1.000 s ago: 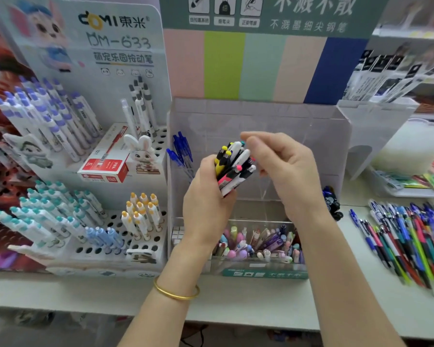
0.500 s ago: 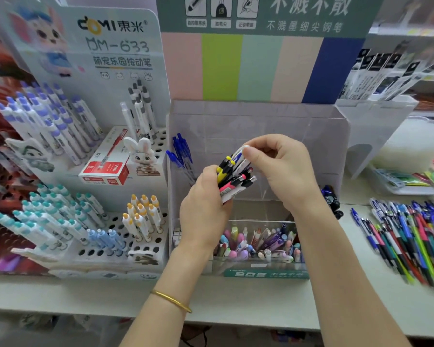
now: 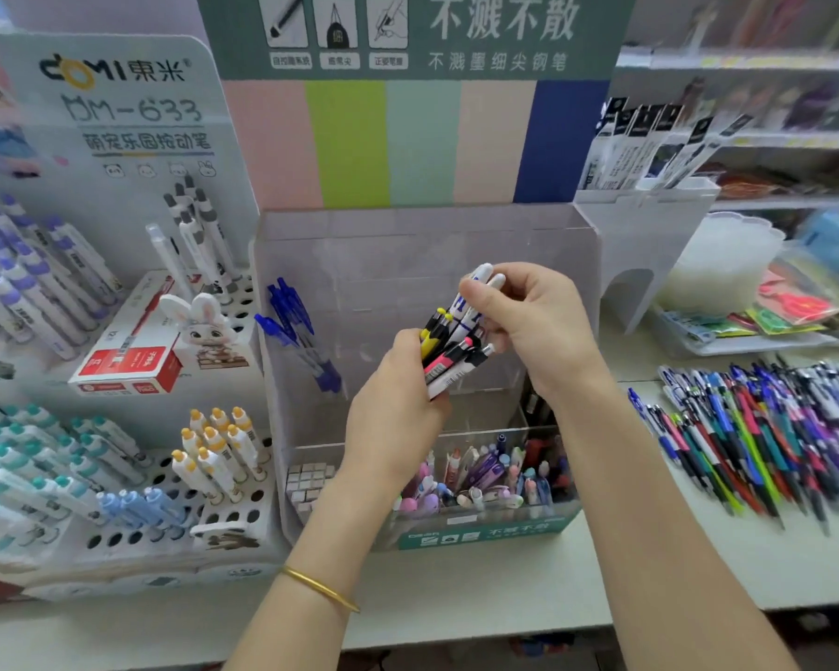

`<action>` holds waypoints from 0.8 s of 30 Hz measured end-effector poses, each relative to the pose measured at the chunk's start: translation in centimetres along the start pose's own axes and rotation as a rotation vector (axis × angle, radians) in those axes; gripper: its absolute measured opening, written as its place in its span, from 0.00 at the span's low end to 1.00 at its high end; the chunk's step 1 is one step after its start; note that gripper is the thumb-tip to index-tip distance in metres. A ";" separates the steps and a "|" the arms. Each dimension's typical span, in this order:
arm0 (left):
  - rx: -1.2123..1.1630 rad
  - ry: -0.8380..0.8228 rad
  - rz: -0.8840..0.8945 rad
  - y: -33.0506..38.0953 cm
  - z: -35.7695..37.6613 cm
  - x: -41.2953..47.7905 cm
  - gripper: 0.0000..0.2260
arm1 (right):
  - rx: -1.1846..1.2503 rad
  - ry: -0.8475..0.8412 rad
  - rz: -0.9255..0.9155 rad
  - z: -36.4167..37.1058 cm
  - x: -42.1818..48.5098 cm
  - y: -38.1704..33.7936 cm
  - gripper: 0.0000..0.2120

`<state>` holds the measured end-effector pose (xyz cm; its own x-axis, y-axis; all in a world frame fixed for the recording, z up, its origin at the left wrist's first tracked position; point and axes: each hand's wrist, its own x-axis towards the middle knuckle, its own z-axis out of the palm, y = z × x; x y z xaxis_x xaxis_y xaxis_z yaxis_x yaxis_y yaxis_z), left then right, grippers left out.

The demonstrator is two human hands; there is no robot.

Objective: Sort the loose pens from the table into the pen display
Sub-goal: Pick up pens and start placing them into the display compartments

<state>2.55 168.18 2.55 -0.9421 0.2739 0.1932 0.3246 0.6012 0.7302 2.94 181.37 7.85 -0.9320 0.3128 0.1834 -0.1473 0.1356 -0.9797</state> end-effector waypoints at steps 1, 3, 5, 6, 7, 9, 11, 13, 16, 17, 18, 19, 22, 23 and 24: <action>-0.014 -0.019 0.012 0.3 0.3 0.3 0.16 | 0.009 0.015 -0.003 -0.5 0.1 -0.1 0.05; -0.028 -0.054 0.026 0.5 0.9 0.7 0.16 | 0.021 0.076 -0.015 -1.5 0.5 -0.3 0.05; -0.065 -0.087 0.006 0.3 1.6 0.8 0.14 | 0.038 0.189 -0.056 -3.0 1.2 -0.7 0.07; -0.113 -0.099 -0.017 0.1 2.1 0.6 0.12 | 0.046 0.246 -0.088 -3.9 1.6 -1.0 0.08; -0.170 -0.110 -0.042 -0.1 2.4 0.5 0.11 | 0.041 0.293 -0.121 -4.7 2.0 -1.4 0.08; -0.259 -0.136 -0.080 -0.1 3.0 0.6 0.11 | -0.007 0.361 -0.186 -5.8 2.6 -1.7 0.08; -0.329 -0.166 -0.105 0.2 3.4 0.8 0.13 | -0.031 0.437 -0.238 -6.3 2.9 -1.5 0.08; -0.397 -0.203 -0.127 0.5 3.4 1.1 0.12 | -0.065 0.553 -0.291 -6.7 3.1 -0.8 0.08; -0.552 -0.293 -0.183 0.4 3.1 1.2 0.10 | -0.363 0.592 -0.378 -7.2 3.2 0.4 0.06; -0.632 -0.335 -0.205 0.3 3.1 1.2 0.10 | -0.476 0.528 -0.376 -7.1 3.3 0.7 0.06; -0.724 -0.373 -0.226 0.3 3.1 1.2 0.10 | -0.588 0.456 -0.343 -6.9 3.4 1.1 0.06; -0.820 -0.405 -0.236 0.2 3.3 1.1 0.11 | -0.699 0.392 -0.294 -6.5 3.5 1.5 0.06; -1.104 -0.480 -0.212 0.6 3.6 1.0 0.16 | -0.979 0.261 -0.162 -5.5 3.9 2.4 0.07; -1.178 -0.494 -0.204 0.7 3.6 1.0 0.17 | -1.040 0.240 -0.152 -5.3 4.1 2.5 0.06; -1.235 -0.507 -0.197 0.8 3.6 1.0 0.17 | -1.080 0.233 -0.153 -5.2 4.2 2.6 0.05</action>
<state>2.14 171.64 0.98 -0.7426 0.6680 -0.0480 -0.3515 -0.3277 0.8770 0.38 187.90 6.49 -0.8271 0.3759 0.4179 0.2156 0.8988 -0.3817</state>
